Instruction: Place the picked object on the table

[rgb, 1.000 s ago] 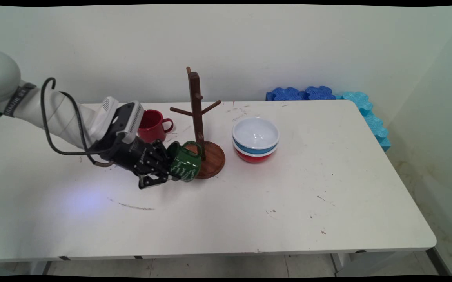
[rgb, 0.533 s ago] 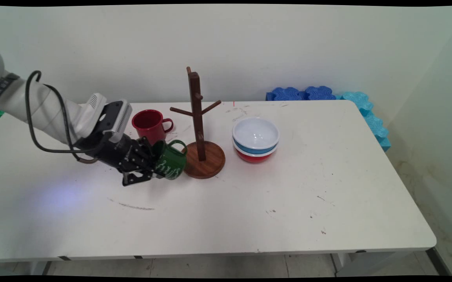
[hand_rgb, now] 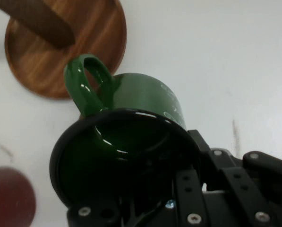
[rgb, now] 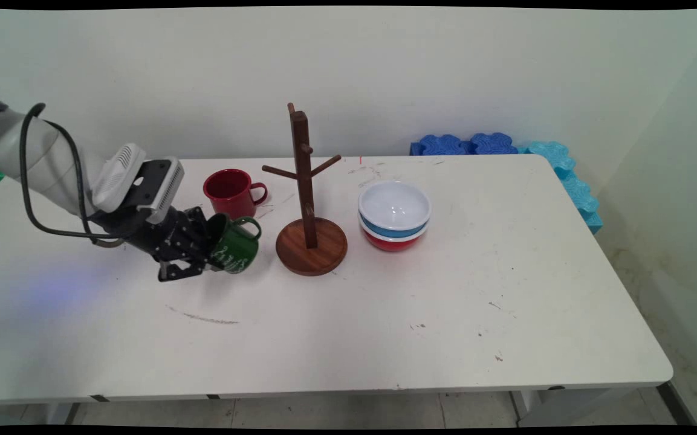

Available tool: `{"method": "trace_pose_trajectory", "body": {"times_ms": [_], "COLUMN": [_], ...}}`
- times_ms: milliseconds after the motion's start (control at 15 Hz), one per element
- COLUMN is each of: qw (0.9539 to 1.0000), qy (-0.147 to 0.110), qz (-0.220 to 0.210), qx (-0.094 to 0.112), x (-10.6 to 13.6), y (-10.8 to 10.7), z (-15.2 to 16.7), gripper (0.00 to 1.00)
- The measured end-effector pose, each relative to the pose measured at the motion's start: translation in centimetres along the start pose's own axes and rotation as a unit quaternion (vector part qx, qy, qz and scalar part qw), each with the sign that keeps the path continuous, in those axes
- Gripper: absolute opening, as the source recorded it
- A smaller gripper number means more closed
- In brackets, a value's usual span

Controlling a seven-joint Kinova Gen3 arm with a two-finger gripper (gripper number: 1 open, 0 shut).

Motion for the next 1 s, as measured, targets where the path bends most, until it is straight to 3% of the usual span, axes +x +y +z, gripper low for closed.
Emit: {"method": "trace_pose_trajectory", "body": {"times_ms": [467,1000], "qw": [0.9976,0.99], "qy": [-0.052,-0.104], "qz": [0.045,0.094], "qx": [0.004,0.007], "x": [-1.5,-2.9], "y": [-1.2,-2.6], "z": [0.3,1.7], "gripper": [0.0,0.0]}}
